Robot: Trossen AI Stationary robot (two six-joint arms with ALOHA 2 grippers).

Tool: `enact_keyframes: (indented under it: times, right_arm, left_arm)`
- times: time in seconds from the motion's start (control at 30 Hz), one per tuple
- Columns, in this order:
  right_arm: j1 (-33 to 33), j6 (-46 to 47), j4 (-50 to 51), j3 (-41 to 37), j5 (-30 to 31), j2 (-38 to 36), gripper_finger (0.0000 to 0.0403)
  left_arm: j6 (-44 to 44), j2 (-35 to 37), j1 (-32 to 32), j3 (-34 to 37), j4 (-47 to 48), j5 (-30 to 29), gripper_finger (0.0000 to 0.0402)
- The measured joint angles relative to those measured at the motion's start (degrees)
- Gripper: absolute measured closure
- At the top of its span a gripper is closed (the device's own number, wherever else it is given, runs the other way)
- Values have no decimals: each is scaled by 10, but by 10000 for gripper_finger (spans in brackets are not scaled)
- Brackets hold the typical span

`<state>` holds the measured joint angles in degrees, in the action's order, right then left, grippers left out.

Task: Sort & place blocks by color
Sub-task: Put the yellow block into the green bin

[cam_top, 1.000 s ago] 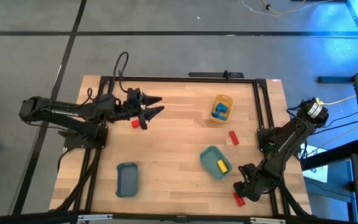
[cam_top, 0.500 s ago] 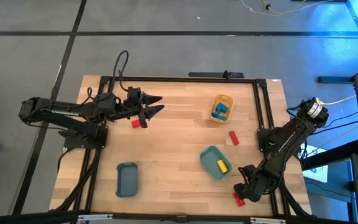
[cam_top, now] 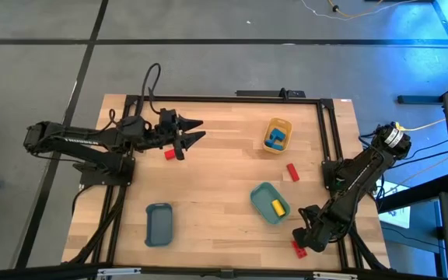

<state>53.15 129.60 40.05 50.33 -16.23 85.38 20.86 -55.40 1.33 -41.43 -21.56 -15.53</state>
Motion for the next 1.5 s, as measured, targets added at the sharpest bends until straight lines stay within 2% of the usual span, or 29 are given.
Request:
enact_keyframes:
  times: [1.3, 1.5]
  right_arm:
    - [-3, 20, -21, 0, -45, 0, 186]
    - [-6, 22, -33, 0, -45, 22, 186]
  left_arm:
    - [11, 0, 10, 0, 0, 15, 171]
    - [11, 0, 10, 0, 0, 15, 171]
